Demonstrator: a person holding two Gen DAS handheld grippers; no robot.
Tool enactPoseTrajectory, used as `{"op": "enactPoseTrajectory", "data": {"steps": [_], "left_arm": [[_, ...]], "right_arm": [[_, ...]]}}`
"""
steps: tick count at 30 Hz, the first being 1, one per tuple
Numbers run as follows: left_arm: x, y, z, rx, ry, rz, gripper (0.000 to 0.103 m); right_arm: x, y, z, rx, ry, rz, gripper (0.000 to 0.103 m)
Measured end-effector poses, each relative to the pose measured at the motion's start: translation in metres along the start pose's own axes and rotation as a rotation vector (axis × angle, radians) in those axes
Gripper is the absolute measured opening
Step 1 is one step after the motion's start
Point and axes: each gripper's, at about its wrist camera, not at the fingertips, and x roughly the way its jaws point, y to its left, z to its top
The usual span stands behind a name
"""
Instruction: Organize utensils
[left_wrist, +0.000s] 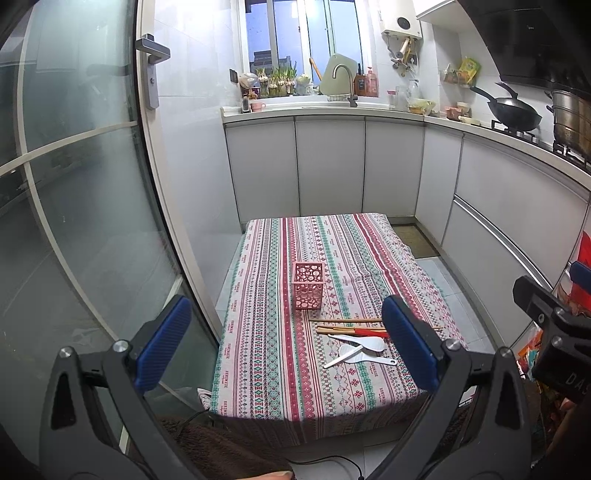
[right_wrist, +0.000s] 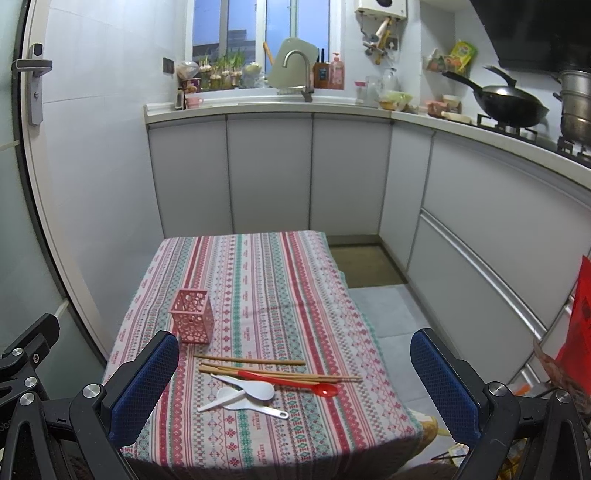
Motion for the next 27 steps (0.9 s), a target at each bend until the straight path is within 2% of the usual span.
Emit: {"op": "enactPoseTrajectory", "data": {"steps": [27], "left_arm": [[-0.0006, 0.0020, 0.0013, 0.000, 0.000, 0.001, 0.102]], "right_arm": [[-0.0008, 0.0049, 0.0014, 0.002, -0.003, 0.006, 0.103]]}}
